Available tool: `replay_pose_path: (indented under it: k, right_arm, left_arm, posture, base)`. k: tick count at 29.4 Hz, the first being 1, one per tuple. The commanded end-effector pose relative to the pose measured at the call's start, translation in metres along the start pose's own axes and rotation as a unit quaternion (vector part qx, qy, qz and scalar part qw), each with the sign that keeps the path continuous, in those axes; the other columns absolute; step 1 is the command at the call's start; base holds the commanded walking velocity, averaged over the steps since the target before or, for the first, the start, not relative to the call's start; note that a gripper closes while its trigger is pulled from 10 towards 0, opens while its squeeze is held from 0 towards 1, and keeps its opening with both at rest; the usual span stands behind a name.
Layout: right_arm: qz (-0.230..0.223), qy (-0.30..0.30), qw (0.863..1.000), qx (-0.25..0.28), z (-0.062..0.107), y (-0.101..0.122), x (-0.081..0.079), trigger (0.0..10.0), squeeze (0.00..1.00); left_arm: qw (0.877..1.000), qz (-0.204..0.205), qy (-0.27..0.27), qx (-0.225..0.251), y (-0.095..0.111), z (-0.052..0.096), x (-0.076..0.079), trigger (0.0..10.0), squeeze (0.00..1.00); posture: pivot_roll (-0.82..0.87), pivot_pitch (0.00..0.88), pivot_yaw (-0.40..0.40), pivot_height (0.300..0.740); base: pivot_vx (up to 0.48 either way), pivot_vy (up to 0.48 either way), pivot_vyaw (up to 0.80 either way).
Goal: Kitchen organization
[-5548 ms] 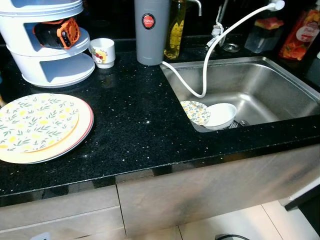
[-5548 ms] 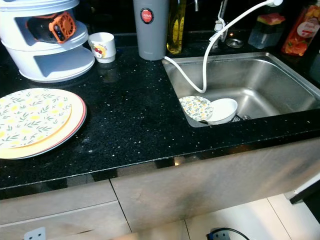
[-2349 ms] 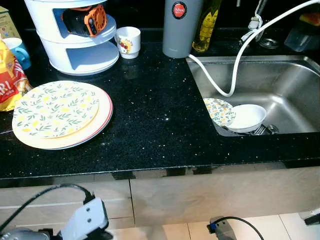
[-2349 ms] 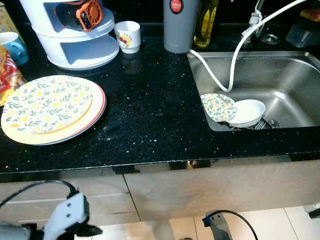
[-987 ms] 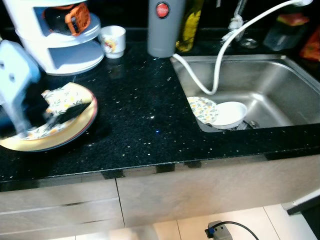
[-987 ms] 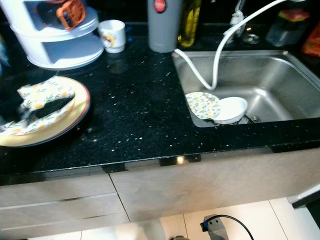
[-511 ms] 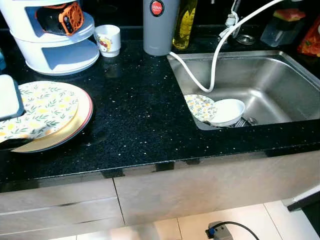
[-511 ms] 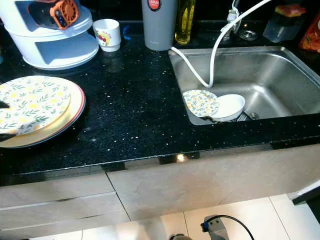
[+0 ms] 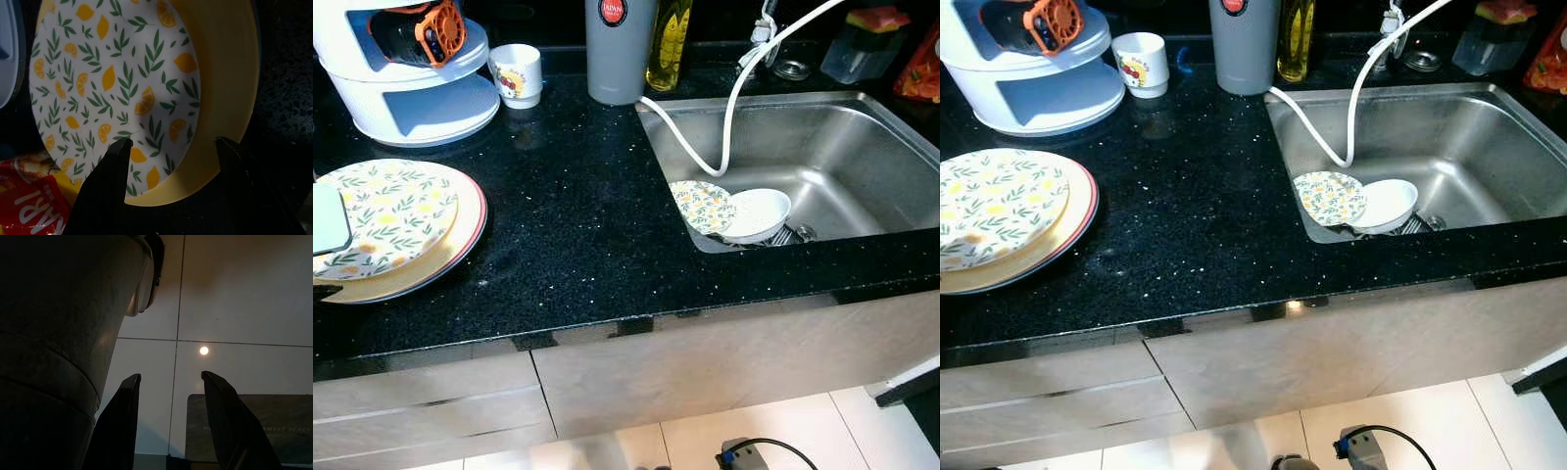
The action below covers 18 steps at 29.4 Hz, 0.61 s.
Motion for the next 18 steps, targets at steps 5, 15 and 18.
replay_pose_path:
  k: [5, 15, 18]
  right_arm:
    - [-0.016, -0.001, 1.000, -0.011, 0.000, -0.009, -0.001, 10.0, 0.00]
    - [-0.018, 0.002, 1.000, -0.011, 0.000, -0.011, -0.004, 10.0, 0.00]
    - [-0.019, 0.001, 1.000, -0.013, 0.001, -0.013, -0.003, 10.0, 0.00]
  left_arm:
    - [1.000, -0.010, -0.008, -0.004, -0.006, -0.012, 0.004, 10.0, 0.00]
    - [1.000, -0.014, 0.007, -0.020, -0.016, -0.024, 0.000, 10.0, 0.00]
    - [1.000, -0.021, 0.005, -0.015, -0.015, -0.030, 0.002, 10.0, 0.00]
  posture:
    - [0.15, 0.093, -0.013, 0.740]
    - [0.14, 0.097, -0.011, 0.740]
    - [0.13, 0.102, -0.009, 0.740]
  base:
    - [0.000, 0.000, 0.00]
    - [0.000, 0.000, 0.00]
    - [0.000, 0.000, 0.00]
Point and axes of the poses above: a point about 5 cm out from each wrist's last joint towards the gripper, its own z axis pointing back from the gripper into the wrist, its own y axis along the axis of the wrist's last joint, x = y × z, the point moved 3 cm from there along -z, pointing out of the wrist towards the gripper, and after that the axes turned 12 degrees about z, right-handed, at the moved point
